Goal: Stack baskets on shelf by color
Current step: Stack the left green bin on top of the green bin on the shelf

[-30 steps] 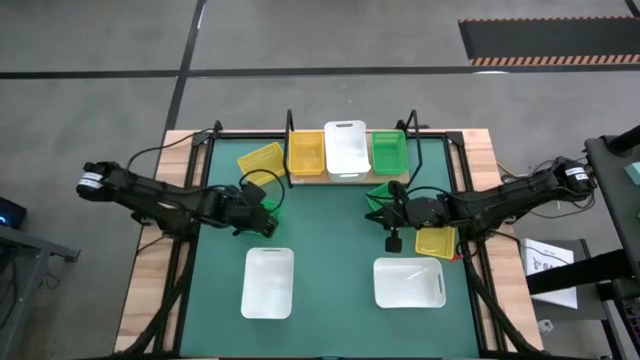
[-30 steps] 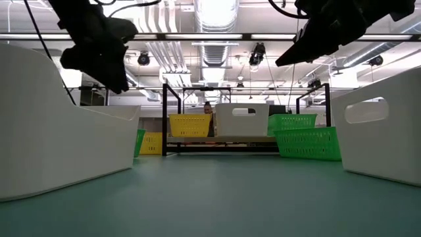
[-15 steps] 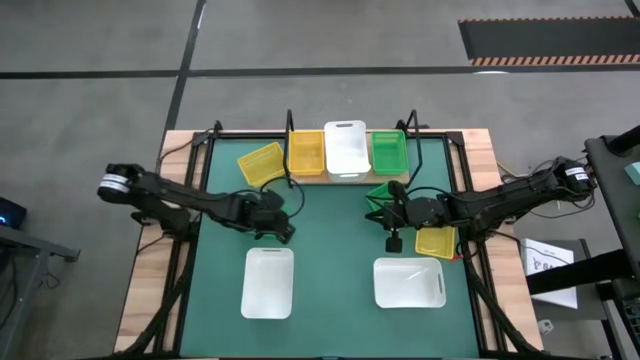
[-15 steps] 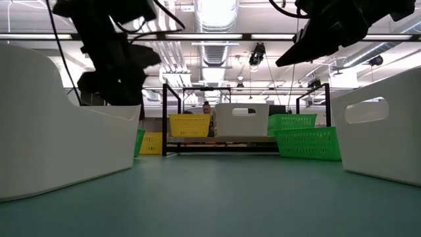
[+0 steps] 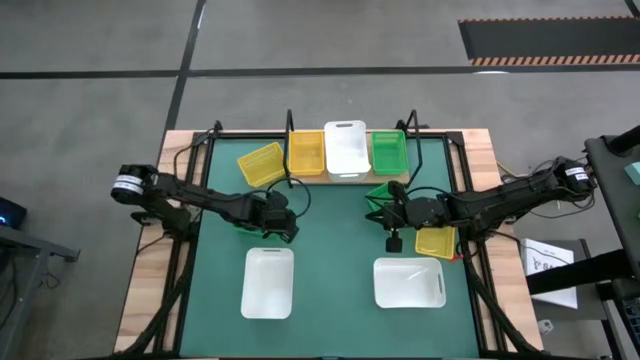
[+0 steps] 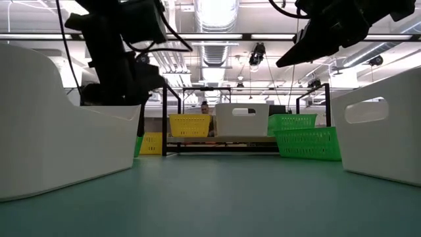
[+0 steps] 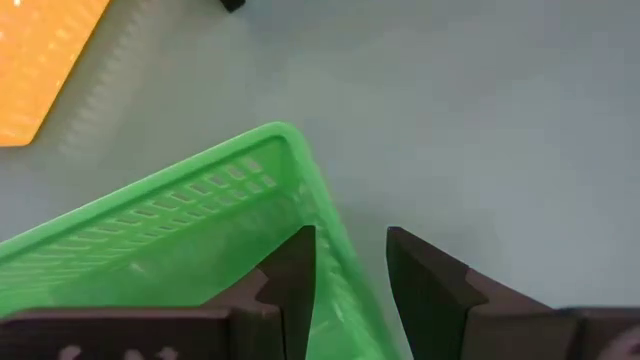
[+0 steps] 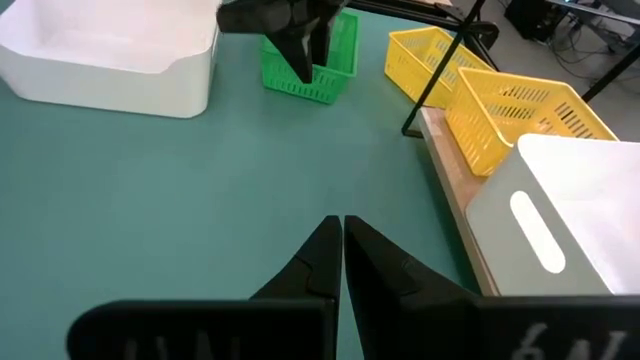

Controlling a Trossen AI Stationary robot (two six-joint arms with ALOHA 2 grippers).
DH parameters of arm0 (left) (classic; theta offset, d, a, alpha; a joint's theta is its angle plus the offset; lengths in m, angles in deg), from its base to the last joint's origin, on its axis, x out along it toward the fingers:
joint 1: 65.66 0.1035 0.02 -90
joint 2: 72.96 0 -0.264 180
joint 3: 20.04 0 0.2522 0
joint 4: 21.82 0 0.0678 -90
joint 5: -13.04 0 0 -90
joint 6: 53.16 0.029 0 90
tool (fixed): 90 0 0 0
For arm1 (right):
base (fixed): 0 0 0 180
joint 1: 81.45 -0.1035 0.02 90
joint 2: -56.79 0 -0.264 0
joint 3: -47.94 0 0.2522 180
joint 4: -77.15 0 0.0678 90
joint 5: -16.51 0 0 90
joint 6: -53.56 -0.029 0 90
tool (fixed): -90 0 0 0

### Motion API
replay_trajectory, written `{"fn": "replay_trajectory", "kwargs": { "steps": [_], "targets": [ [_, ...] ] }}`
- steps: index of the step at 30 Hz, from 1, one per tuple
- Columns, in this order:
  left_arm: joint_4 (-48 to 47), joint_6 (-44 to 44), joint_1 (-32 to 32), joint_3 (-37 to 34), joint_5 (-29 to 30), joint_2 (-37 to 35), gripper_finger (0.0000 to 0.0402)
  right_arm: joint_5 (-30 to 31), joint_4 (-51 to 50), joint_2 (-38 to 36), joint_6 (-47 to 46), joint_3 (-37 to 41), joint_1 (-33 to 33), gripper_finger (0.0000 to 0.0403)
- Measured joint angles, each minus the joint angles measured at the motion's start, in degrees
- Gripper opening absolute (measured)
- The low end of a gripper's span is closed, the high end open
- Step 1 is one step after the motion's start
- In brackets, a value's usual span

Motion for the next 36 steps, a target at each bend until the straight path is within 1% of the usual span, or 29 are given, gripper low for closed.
{"fn": "replay_trajectory", "kwargs": {
  "steps": [3,5,10,11,14,18,20,22,25,27,29,33,36],
  "targets": [
    [-0.27,0.48,0.08,-0.08,-0.02,0.55,0.0105,0.00,0.00,0.00,-0.05,0.00,0.00,0.0009],
    [-0.14,0.60,0.08,-0.08,-0.02,0.61,0.0090,-0.01,-0.04,0.00,-0.28,0.00,0.00,0.0009],
    [1.46,1.92,0.01,-0.10,-1.05,0.17,0.0015,-0.02,-0.42,0.01,-0.35,0.00,0.00,0.0009],
    [1.80,2.30,0.03,-0.10,-1.41,0.13,0.0009,0.00,-0.55,0.02,-0.42,0.00,0.00,0.0009],
    [4.06,6.77,-0.31,0.21,-3.91,0.11,0.0010,-0.02,-0.96,0.02,-0.48,0.00,0.00,0.0009],
    [9.70,15.42,-1.44,1.04,-9.73,0.11,0.0010,-0.02,-1.00,0.02,-0.66,0.00,0.00,0.0009],
    [15.41,22.07,-2.26,1.41,-11.02,0.11,0.0010,-0.02,-1.12,0.02,-0.66,0.00,0.00,0.0009],
    [23.13,27.95,-2.79,1.58,-11.25,0.31,0.0010,-0.01,-1.11,0.02,-0.59,0.00,0.01,0.0009],
    [33.06,34.41,-2.90,1.56,-11.67,0.46,0.0010,-0.04,-1.10,0.02,-0.79,0.00,0.00,0.0010],
    [36.99,36.33,-2.83,1.64,-11.67,1.27,0.0010,-0.08,-1.09,0.02,-1.80,0.00,0.01,0.0016],
    [37.18,37.66,-2.81,1.57,-12.23,2.05,0.0010,-0.50,-1.11,0.03,-2.88,0.00,0.02,0.0028],
    [38.20,37.81,-2.83,1.51,-13.36,4.98,0.0013,-0.55,-1.02,0.19,-4.97,0.00,0.00,0.0064],
    [38.70,38.07,-2.72,1.51,-15.71,7.31,0.0029,-0.57,-0.79,0.47,-7.05,0.00,0.00,0.0095]
  ]
}}
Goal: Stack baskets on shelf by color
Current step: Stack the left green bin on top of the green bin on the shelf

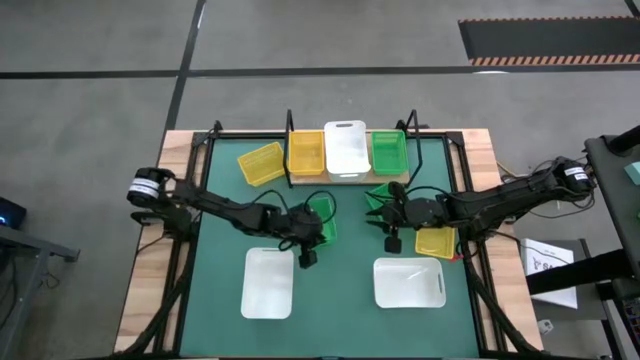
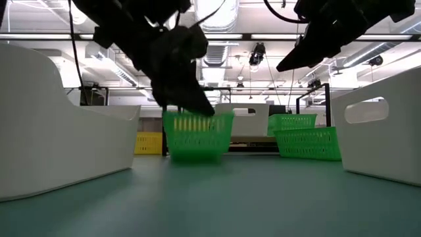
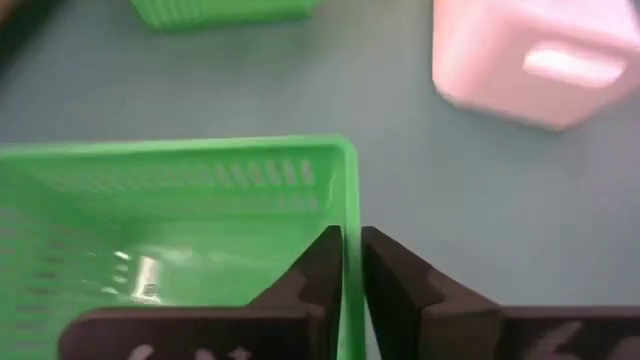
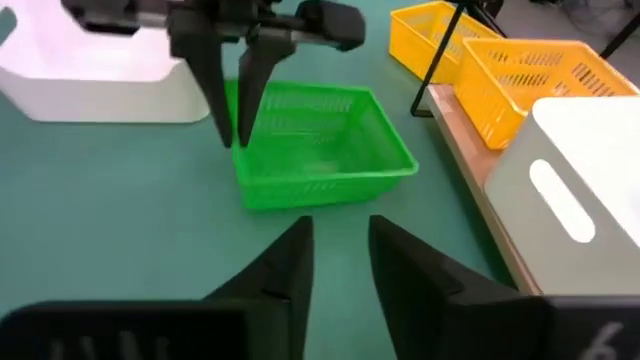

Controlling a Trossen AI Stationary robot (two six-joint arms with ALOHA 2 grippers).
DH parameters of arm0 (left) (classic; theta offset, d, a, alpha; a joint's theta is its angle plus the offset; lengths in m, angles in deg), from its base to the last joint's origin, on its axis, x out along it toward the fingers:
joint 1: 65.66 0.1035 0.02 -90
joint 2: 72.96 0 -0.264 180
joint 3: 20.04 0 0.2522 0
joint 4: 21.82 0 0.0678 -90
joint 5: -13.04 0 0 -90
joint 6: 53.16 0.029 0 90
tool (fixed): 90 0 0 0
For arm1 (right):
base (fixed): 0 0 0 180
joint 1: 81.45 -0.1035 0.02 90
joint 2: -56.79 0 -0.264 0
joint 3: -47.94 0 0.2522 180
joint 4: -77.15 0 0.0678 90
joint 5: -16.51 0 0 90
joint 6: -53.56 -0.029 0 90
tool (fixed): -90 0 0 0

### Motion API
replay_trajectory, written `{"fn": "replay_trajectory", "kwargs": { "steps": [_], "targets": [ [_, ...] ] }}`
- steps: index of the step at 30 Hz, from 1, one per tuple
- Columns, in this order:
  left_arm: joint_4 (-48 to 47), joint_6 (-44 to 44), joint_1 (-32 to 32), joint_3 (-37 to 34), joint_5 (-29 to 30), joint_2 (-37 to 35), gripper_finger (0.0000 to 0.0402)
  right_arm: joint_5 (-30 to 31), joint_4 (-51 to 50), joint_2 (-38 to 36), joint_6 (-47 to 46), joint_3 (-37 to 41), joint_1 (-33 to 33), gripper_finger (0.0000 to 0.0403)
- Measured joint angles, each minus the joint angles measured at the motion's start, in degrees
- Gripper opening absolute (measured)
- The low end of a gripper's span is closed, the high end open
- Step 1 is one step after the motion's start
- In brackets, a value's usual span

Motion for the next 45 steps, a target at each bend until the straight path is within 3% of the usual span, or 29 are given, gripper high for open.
{"fn": "replay_trajectory", "kwargs": {
  "steps": [8,14,18,22,29,39,45],
  "targets": [
    [-0.20,5.68,0.15,0.02,-1.43,-1.33,0.0104,-1.98,6.32,3.75,-1.66,0.00,0.00,0.0160],
    [-4.95,21.20,0.26,-0.26,-1.81,-11.74,0.0127,-4.48,8.96,11.12,-0.39,-3.86,0.00,0.0177],
    [-3.41,33.39,0.42,-0.35,-0.73,-19.86,0.0127,-5.72,8.71,17.60,3.43,-8.66,0.02,0.0178],
    [-2.27,40.00,0.42,-0.60,-0.68,-25.89,0.0127,-9.53,8.66,23.97,6.00,-13.67,0.65,0.0178],
    [3.07,40.38,0.42,-5.13,-0.66,-31.61,0.0128,-16.43,6.25,34.64,8.25,-23.20,2.78,0.0178],
    [11.16,42.93,0.42,-13.27,2.91,-34.84,0.0128,-16.51,-7.14,47.95,10.83,-36.82,3.95,0.0174],
    [11.06,42.83,0.33,-13.73,2.95,-36.02,0.0128,-16.50,-9.37,50.91,13.38,-40.55,3.95,0.0112]
  ]
}}
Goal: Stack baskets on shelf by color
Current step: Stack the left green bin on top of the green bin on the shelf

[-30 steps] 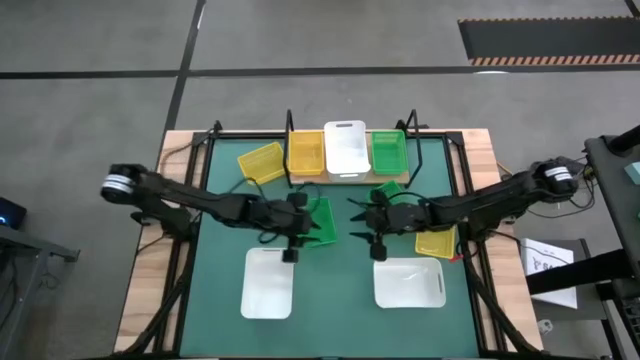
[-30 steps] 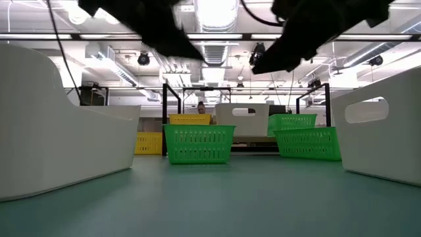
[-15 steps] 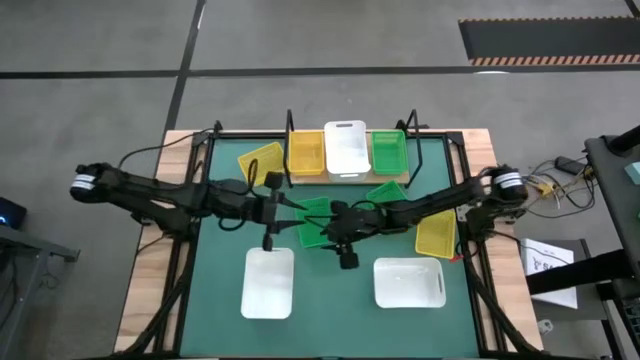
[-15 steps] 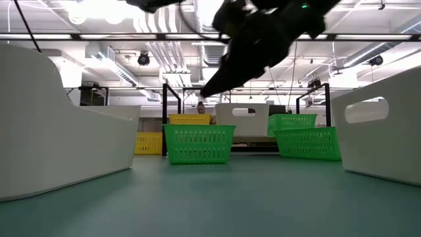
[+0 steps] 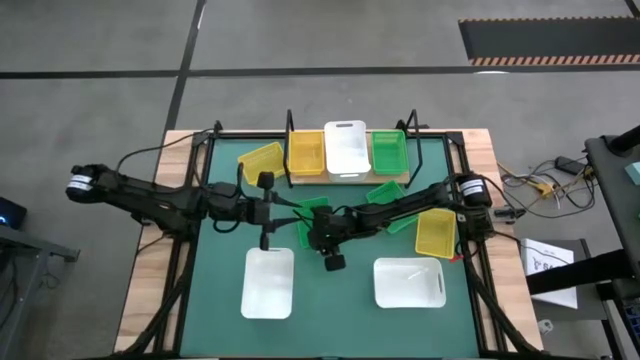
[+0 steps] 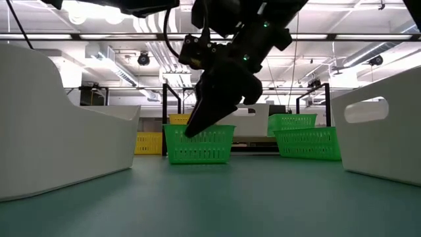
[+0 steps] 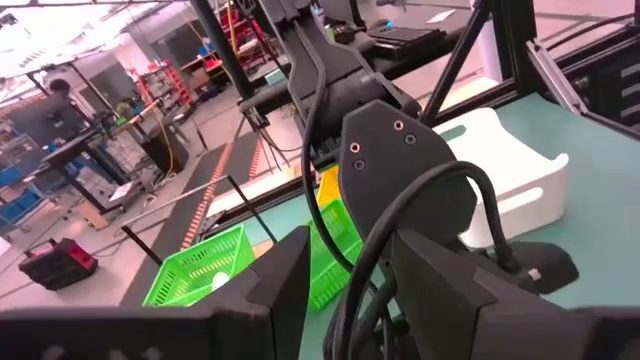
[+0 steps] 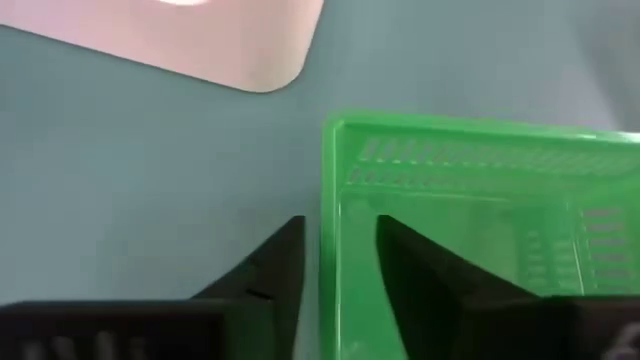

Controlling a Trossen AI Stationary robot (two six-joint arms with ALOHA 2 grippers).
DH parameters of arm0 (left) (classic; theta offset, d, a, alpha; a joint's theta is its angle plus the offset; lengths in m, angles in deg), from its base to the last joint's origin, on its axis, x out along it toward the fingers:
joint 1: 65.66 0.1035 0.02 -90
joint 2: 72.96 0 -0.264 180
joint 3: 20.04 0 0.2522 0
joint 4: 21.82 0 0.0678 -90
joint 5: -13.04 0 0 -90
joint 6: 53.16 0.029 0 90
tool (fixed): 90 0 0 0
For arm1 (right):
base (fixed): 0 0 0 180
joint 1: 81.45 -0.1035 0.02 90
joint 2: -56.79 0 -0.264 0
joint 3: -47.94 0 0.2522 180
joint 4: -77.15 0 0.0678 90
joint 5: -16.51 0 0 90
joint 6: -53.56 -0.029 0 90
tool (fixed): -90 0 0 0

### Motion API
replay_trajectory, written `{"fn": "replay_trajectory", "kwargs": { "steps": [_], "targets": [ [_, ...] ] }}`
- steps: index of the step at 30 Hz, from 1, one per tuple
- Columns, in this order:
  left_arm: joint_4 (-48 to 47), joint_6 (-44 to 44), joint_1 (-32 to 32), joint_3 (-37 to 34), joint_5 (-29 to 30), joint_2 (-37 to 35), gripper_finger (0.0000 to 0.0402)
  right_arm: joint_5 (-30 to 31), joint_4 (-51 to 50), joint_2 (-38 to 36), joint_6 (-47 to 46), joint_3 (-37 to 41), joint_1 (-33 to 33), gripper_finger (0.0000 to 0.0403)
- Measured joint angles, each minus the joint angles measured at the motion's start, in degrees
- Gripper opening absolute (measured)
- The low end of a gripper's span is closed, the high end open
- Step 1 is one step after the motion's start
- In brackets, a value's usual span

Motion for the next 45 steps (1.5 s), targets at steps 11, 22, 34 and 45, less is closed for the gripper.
{"fn": "replay_trajectory", "kwargs": {
  "steps": [11,22,34,45],
  "targets": [
    [0.52,-1.33,-0.07,-0.08,0.13,-0.18,0.0128,0.00,-5.56,-3.64,2.63,-0.65,-0.99,0.0011],
    [2.64,-3.01,-0.17,-0.08,0.34,-1.44,0.0128,0.46,-22.55,-19.98,2.50,-0.59,-3.45,0.0009],
    [3.05,-3.07,-0.20,-0.08,0.33,-1.41,0.0128,18.10,-32.27,-38.53,5.19,2.56,3.68,0.0009],
    [3.27,-3.05,-0.20,-0.08,0.31,-1.39,0.0128,10.98,-27.91,-45.51,15.36,14.40,23.61,0.0009]
  ]
}}
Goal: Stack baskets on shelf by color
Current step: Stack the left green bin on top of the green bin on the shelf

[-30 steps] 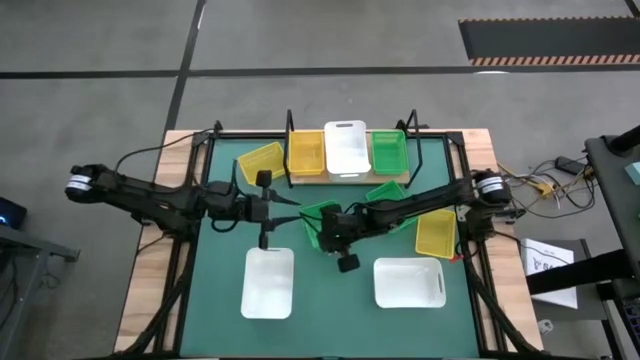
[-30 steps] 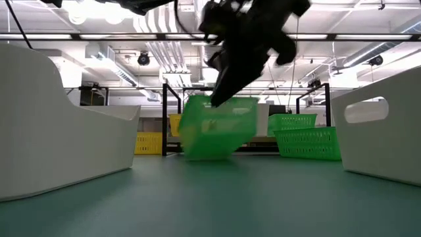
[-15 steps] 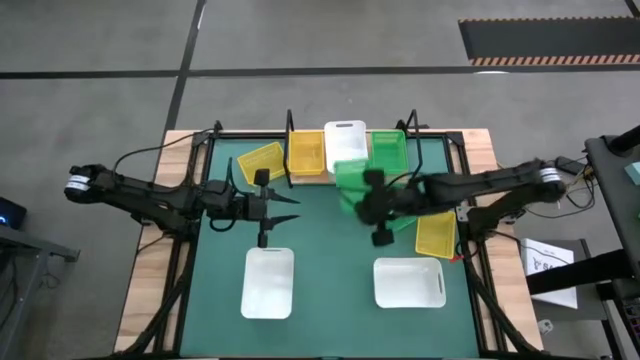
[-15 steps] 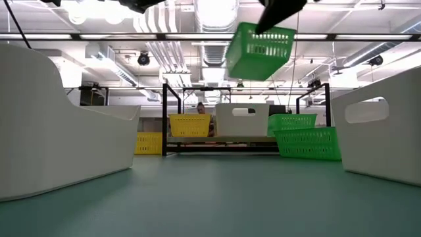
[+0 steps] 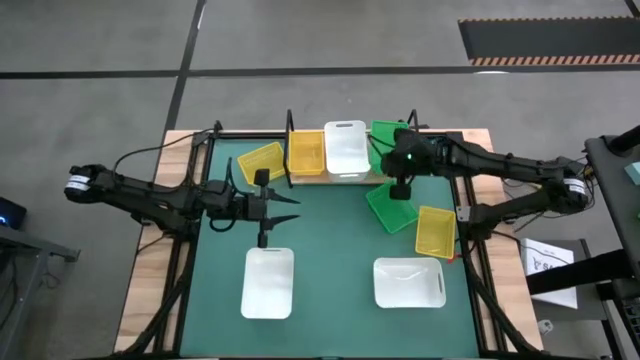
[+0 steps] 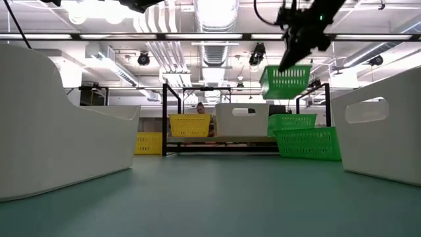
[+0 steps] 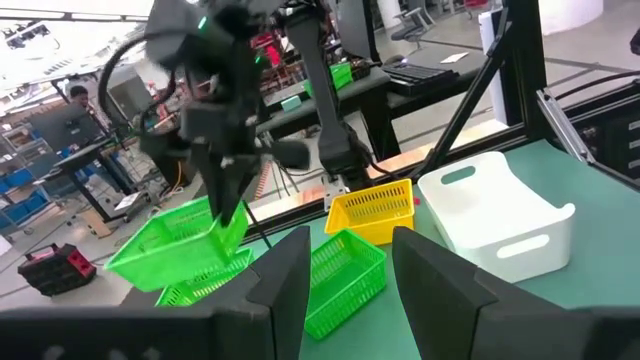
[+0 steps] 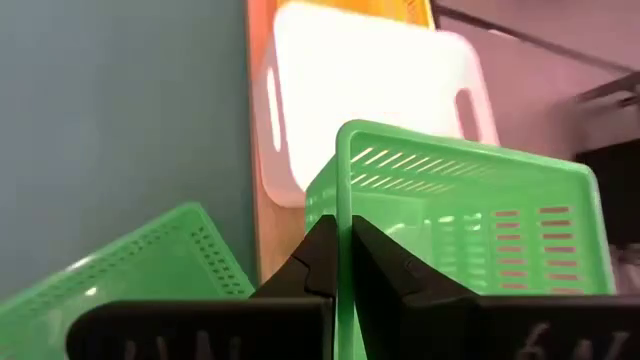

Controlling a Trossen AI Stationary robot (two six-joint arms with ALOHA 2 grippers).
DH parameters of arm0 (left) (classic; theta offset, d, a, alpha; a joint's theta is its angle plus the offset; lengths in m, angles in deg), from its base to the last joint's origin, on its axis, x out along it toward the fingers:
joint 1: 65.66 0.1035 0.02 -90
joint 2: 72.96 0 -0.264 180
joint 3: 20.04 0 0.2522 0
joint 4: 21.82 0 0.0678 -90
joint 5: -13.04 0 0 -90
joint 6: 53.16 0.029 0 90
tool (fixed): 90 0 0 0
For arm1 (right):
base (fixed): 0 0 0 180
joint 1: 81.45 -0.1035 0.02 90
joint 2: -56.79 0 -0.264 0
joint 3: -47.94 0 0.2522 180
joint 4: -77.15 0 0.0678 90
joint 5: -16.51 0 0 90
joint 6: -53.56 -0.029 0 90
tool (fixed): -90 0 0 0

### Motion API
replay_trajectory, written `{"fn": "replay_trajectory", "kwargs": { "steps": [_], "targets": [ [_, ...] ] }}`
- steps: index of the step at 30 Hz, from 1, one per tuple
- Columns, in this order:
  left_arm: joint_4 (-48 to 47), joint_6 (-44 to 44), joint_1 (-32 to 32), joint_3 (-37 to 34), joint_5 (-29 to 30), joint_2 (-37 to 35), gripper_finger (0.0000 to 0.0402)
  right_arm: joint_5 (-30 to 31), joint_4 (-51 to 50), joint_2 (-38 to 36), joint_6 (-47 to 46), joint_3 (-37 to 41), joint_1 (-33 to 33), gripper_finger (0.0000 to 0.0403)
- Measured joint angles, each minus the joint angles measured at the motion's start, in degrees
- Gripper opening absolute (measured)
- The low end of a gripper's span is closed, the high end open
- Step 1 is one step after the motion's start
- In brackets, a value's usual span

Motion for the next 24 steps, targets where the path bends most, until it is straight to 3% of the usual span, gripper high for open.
{"fn": "replay_trajectory", "kwargs": {
  "steps": [10,24],
  "targets": [
    [-0.20,0.15,0.00,-0.57,0.00,0.04,0.0128,-12.35,7.47,0.12,6.77,8.21,13.16,0.0009],
    [1.22,0.42,0.00,-0.61,-0.02,0.04,0.0128,-12.47,8.13,0.17,8.30,9.30,14.84,0.0009]
  ]
}}
